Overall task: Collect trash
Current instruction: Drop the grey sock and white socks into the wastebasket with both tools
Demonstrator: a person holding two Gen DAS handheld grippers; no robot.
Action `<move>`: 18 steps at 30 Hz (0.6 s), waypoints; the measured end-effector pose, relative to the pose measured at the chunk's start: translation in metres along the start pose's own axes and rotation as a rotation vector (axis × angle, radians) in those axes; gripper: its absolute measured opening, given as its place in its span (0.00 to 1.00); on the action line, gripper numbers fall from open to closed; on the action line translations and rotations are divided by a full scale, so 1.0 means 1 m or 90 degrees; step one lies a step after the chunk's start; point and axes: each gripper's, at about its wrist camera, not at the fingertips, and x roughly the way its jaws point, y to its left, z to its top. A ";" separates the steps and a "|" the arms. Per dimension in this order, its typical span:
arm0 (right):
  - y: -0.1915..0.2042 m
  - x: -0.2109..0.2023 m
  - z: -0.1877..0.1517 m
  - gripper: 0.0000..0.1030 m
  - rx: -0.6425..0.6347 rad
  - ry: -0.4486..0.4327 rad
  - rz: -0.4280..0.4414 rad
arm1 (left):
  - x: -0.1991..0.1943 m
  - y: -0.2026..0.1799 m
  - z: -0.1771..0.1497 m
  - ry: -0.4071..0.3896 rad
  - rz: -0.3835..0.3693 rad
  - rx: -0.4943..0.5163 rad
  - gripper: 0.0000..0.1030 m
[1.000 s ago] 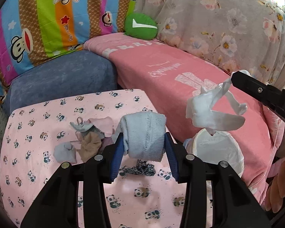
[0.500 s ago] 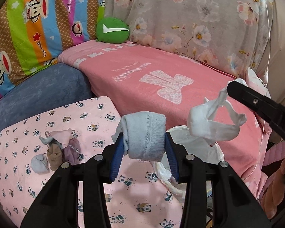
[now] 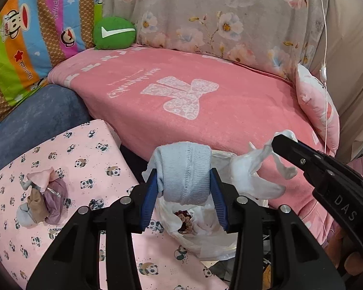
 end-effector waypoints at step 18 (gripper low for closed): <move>-0.033 0.005 -0.004 0.16 0.030 0.002 -0.023 | 0.015 -0.020 0.005 -0.010 0.025 0.005 0.74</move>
